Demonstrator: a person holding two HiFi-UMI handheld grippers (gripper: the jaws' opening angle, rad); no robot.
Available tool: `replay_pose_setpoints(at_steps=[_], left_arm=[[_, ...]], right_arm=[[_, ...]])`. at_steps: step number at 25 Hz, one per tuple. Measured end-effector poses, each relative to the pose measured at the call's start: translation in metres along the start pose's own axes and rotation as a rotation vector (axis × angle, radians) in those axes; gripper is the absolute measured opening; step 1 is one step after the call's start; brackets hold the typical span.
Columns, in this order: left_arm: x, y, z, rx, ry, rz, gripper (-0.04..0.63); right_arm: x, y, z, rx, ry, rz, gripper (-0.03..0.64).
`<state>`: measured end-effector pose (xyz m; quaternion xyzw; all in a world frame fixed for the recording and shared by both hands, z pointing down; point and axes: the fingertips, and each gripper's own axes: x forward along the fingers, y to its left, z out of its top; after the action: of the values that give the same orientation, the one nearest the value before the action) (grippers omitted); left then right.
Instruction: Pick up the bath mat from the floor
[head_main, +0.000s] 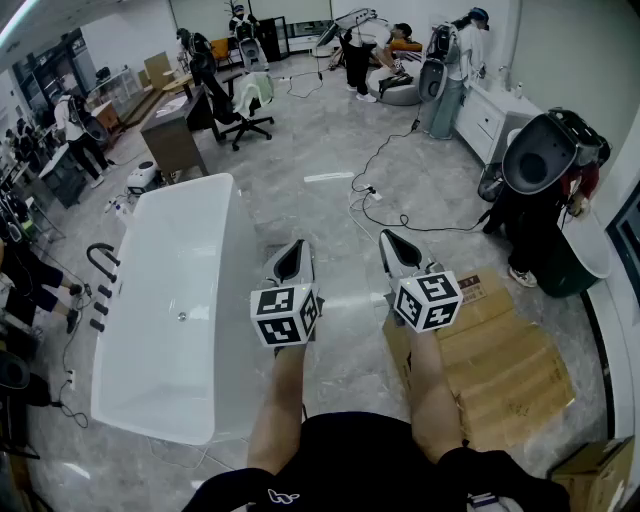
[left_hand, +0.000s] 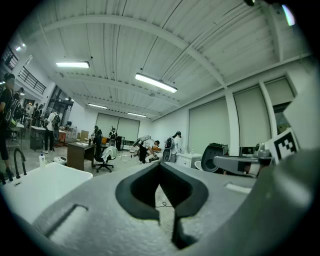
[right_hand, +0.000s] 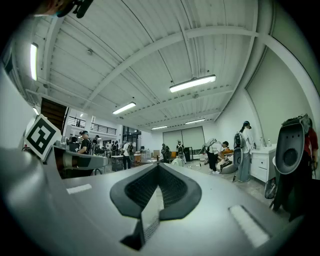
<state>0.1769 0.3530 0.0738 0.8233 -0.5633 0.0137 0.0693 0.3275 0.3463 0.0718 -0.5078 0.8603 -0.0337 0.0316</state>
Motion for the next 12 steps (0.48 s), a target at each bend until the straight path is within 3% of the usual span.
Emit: replay_pose_setpoints(at_steps=[12], left_arm=[[0.004,0.025,-0.021,-0.036,0.019,0.003,0.0]], right_arm=[[0.018,0.015,-0.024,-0.032,0.052,0.011,0.006]])
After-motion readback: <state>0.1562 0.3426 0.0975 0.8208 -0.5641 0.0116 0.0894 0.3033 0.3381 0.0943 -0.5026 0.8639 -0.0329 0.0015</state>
